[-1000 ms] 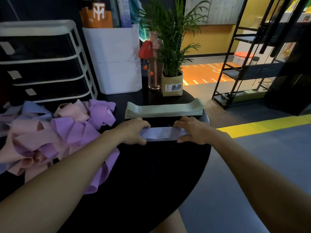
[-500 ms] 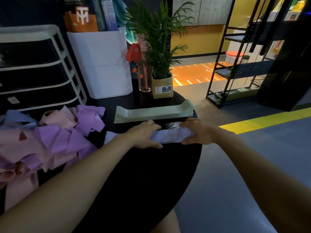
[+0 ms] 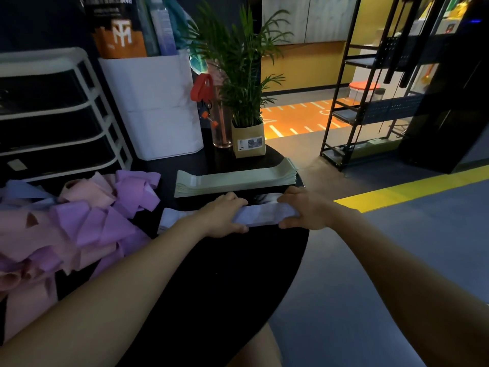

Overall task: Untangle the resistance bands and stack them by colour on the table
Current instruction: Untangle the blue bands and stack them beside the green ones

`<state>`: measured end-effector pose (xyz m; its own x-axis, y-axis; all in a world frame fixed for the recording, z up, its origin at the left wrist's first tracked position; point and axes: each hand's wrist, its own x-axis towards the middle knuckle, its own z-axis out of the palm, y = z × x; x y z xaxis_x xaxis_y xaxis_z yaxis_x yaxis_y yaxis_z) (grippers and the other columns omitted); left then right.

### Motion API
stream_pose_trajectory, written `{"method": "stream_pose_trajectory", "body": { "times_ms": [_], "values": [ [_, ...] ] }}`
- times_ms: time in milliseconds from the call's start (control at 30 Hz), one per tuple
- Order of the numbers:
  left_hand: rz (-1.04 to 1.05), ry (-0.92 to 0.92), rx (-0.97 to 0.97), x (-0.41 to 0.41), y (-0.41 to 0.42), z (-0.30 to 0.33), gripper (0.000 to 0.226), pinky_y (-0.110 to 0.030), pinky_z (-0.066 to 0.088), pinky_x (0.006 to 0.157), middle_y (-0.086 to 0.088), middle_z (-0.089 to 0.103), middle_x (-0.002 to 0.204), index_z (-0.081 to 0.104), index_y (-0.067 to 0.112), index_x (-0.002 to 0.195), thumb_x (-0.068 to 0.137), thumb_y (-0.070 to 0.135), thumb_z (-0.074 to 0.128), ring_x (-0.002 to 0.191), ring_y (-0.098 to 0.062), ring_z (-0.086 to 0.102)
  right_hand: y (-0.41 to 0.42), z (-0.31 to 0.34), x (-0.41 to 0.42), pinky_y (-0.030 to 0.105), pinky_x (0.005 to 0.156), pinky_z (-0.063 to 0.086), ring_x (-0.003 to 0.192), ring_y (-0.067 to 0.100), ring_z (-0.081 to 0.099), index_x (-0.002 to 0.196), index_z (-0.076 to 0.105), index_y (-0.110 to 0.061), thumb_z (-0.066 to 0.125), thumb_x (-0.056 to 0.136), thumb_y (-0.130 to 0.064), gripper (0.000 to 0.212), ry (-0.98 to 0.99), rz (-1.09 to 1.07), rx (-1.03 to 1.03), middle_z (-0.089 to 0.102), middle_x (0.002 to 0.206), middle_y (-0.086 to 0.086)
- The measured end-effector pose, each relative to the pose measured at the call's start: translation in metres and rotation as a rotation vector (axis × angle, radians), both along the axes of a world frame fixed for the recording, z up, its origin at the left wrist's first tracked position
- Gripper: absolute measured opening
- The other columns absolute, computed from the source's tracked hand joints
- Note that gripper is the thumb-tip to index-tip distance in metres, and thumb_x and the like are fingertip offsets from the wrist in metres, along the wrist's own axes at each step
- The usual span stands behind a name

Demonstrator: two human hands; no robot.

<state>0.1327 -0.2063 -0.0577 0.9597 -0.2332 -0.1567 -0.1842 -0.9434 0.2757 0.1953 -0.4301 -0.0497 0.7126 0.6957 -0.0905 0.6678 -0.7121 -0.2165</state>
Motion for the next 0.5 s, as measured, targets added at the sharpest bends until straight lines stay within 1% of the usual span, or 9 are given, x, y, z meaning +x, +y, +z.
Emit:
{"method": "stream_pose_trajectory", "body": {
  "times_ms": [67, 133, 167, 267, 367, 433, 500],
  "values": [
    [0.011, -0.028, 0.004, -0.004, 0.005, 0.002, 0.073, -0.033, 0.036, 0.104, 0.000, 0.034, 0.140, 0.029, 0.020, 0.144, 0.084, 0.043, 0.063, 0.128, -0.019, 0.036, 0.005, 0.003, -0.005, 0.035, 0.101, 0.037, 0.123, 0.023, 0.039, 0.137, 0.042, -0.017, 0.066, 0.078, -0.052, 0.072, -0.058, 0.002, -0.029, 0.043, 0.130, 0.005],
    [0.034, -0.078, -0.012, -0.012, 0.014, 0.006, 0.068, -0.034, 0.036, 0.105, -0.001, 0.036, 0.140, 0.033, 0.021, 0.142, 0.085, 0.042, 0.063, 0.128, -0.020, 0.039, 0.014, 0.008, -0.010, 0.035, 0.102, 0.034, 0.126, 0.023, 0.036, 0.139, 0.040, -0.021, 0.063, 0.080, -0.051, 0.070, -0.098, 0.013, -0.008, 0.041, 0.133, 0.003],
    [0.056, -0.105, -0.020, -0.017, 0.019, 0.008, 0.064, -0.034, 0.037, 0.104, -0.001, 0.038, 0.140, 0.037, 0.021, 0.141, 0.085, 0.040, 0.063, 0.127, -0.020, 0.041, 0.021, 0.011, -0.014, 0.037, 0.102, 0.034, 0.126, 0.023, 0.036, 0.139, 0.040, -0.022, 0.063, 0.082, -0.049, 0.067, -0.099, 0.025, 0.008, 0.041, 0.133, 0.003],
    [0.129, -0.189, -0.034, -0.035, 0.041, 0.016, 0.053, -0.035, 0.038, 0.103, -0.001, 0.044, 0.136, 0.045, 0.021, 0.135, 0.086, 0.036, 0.062, 0.122, -0.019, 0.045, 0.049, 0.017, -0.023, 0.039, 0.100, 0.037, 0.124, 0.025, 0.039, 0.139, 0.041, -0.019, 0.062, 0.085, -0.043, 0.062, -0.104, 0.069, 0.050, 0.043, 0.133, 0.007],
    [0.200, -0.274, -0.018, -0.057, 0.071, 0.025, 0.045, -0.038, 0.040, 0.100, 0.000, 0.049, 0.129, 0.052, 0.021, 0.129, 0.086, 0.032, 0.063, 0.119, -0.019, 0.048, 0.086, 0.021, -0.036, 0.035, 0.098, 0.038, 0.120, 0.027, 0.044, 0.137, 0.044, -0.014, 0.061, 0.088, -0.037, 0.056, -0.106, 0.099, 0.113, 0.046, 0.130, 0.010],
    [0.266, -0.327, -0.005, -0.073, 0.094, 0.031, 0.041, -0.038, 0.042, 0.097, 0.000, 0.053, 0.124, 0.056, 0.020, 0.124, 0.085, 0.029, 0.063, 0.116, -0.019, 0.050, 0.114, 0.025, -0.045, 0.033, 0.097, 0.040, 0.117, 0.026, 0.047, 0.133, 0.049, -0.013, 0.063, 0.087, -0.032, 0.052, -0.089, 0.119, 0.179, 0.049, 0.127, 0.010],
    [0.322, -0.381, 0.005, -0.089, 0.117, 0.039, 0.036, -0.040, 0.044, 0.093, -0.002, 0.055, 0.120, 0.060, 0.020, 0.118, 0.083, 0.030, 0.062, 0.114, -0.022, 0.052, 0.143, 0.029, -0.055, 0.030, 0.094, 0.040, 0.113, 0.027, 0.051, 0.127, 0.054, -0.010, 0.065, 0.086, -0.027, 0.046, -0.070, 0.138, 0.257, 0.053, 0.122, 0.012]
  ]
}}
